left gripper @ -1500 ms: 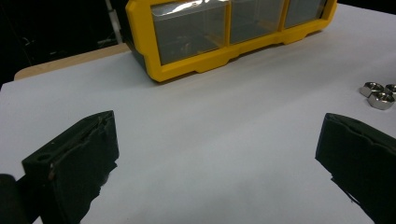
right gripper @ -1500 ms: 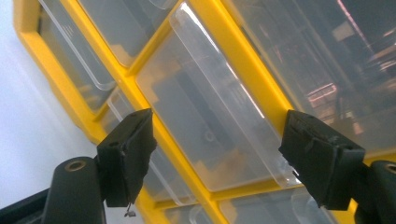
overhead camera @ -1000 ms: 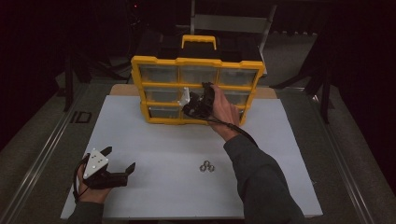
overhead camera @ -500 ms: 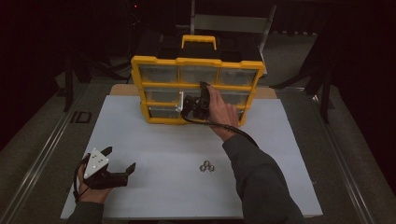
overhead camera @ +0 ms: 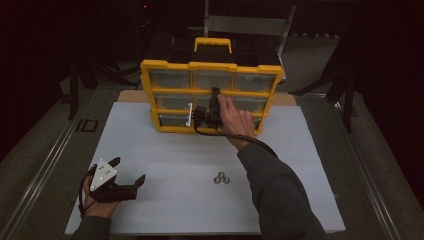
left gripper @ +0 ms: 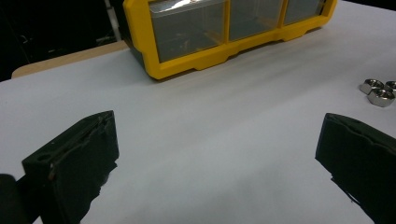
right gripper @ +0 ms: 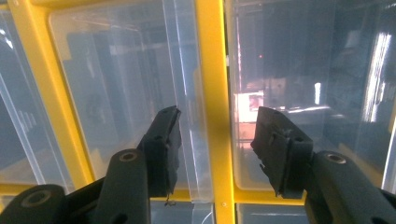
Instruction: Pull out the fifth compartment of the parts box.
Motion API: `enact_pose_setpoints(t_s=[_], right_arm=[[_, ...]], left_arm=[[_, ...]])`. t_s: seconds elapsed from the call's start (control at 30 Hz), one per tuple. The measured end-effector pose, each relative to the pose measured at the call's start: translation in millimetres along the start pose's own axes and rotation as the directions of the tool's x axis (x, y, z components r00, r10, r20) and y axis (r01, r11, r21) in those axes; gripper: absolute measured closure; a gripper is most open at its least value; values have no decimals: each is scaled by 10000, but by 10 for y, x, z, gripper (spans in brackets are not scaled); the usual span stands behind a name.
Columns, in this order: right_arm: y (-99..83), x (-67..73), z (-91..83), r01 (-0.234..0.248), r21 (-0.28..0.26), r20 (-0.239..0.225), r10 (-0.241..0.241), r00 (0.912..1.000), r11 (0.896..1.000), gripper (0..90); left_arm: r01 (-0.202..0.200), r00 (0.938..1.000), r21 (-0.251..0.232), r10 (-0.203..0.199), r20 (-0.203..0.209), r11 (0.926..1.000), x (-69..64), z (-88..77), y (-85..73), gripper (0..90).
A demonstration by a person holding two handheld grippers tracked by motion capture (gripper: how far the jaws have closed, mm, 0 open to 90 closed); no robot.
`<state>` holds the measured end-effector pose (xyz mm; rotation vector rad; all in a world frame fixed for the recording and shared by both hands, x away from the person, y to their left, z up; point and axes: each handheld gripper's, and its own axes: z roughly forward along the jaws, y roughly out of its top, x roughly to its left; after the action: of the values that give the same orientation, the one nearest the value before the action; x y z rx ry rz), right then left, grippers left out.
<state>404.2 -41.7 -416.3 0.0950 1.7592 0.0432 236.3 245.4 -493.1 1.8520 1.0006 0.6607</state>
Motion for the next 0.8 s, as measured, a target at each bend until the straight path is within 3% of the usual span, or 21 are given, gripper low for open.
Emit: enact_pose_setpoints(t_s=[0.3,0.8], right_arm=[[0,106,13,474,17,402,-475,9981,9989,593],[-72,85,-69,452,-281,72,-450,9990,9986,661]], left_arm=[[20,10000,-3,-20,-11,10000,0,1,-1,0],[-10,10000,53,10,-15,10000,-2,7,-1,0]])
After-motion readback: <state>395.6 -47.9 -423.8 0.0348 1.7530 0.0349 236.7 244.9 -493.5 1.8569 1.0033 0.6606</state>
